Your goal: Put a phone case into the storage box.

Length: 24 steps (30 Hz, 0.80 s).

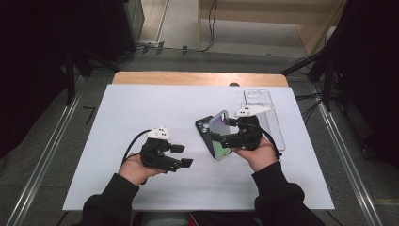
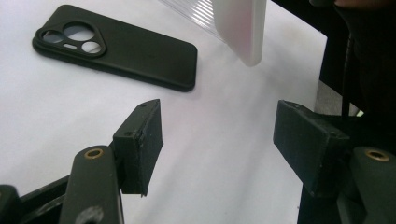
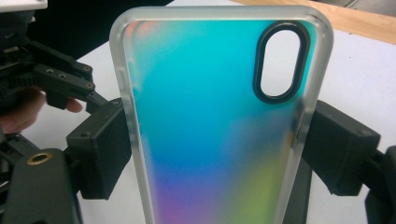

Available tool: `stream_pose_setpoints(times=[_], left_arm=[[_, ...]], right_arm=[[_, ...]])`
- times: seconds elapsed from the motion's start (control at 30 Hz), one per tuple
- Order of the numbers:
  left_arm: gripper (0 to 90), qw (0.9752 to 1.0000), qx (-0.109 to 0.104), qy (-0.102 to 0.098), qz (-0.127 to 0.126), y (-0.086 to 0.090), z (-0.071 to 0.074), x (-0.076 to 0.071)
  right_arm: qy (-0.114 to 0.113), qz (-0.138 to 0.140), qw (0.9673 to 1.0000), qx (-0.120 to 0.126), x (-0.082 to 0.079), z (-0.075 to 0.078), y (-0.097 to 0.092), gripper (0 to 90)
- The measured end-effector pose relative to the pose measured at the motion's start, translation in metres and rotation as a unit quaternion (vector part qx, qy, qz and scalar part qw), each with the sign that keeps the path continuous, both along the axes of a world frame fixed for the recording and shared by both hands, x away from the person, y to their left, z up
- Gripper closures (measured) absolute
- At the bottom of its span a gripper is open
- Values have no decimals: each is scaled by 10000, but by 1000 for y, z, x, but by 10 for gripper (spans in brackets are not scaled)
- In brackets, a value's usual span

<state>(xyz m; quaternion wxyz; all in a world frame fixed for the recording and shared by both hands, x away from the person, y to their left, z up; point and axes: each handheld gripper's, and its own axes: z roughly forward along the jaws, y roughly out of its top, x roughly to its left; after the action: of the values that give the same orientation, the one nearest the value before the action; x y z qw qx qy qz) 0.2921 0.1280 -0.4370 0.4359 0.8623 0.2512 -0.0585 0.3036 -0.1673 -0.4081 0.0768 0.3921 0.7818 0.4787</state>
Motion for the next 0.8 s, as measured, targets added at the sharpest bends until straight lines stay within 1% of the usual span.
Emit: stream_pose_setpoints(times=[0.03, 0.13, 0.17, 0.23, 0.27, 0.33, 0.37, 0.4, 0.5, 0.53, 0.57, 0.63, 0.73, 0.8], left_arm=[[331, 10000, 0, 0, 0, 0, 0, 0], [316, 9999, 77, -69, -98, 3, -3, -1], [316, 9999, 61, -79, -79, 5, -5, -1], [316, 10000, 56, -32, 21, 12, -8, 0], [316, 10000, 56, -32, 21, 12, -8, 0], [316, 9999, 71, -87, 128, 18, -9, 0], [316, 9998, 47, -75, 161, 20, -10, 0], [316, 9998, 44, -38, 175, 23, -11, -1], [316, 9998, 87, -47, 191, 30, -14, -3], [316, 9997, 122, -73, 220, 32, -15, -3], [316, 9996, 135, -60, 233, 35, -15, -4], [316, 9994, 119, -49, 312, 39, -17, -5], [316, 9993, 130, -46, 335, 44, -18, -7], [316, 9992, 148, -4, 365, 47, -19, -10]], right_arm=[[0, 0, 10000, 0, 0, 0, 0, 146], [-8, 84, 9999, -143, 0, 1, 0, 146], [-8, 84, 9999, -143, 0, 1, 0, 146], [36, 151, 9998, -121, 0, 1, 0, 146], [44, 165, 9998, -111, 0, 1, -1, 146], [55, 176, 9998, -102, 0, 1, -1, 146], [91, 184, 9998, -79, 0, 2, -1, 146], [101, 191, 9997, -71, 0, 2, -2, 146], [96, 243, 9996, -98, 1, 3, -6, 146], [98, 245, 9996, -105, 1, 4, -7, 146], [120, 230, 9996, -58, 1, 5, -10, 146], [116, 218, 9997, -58, 1, 6, -12, 146], [111, 176, 9998, -18, 1, 8, -15, 146], [118, 151, 9998, 18, 1, 9, -17, 146]])
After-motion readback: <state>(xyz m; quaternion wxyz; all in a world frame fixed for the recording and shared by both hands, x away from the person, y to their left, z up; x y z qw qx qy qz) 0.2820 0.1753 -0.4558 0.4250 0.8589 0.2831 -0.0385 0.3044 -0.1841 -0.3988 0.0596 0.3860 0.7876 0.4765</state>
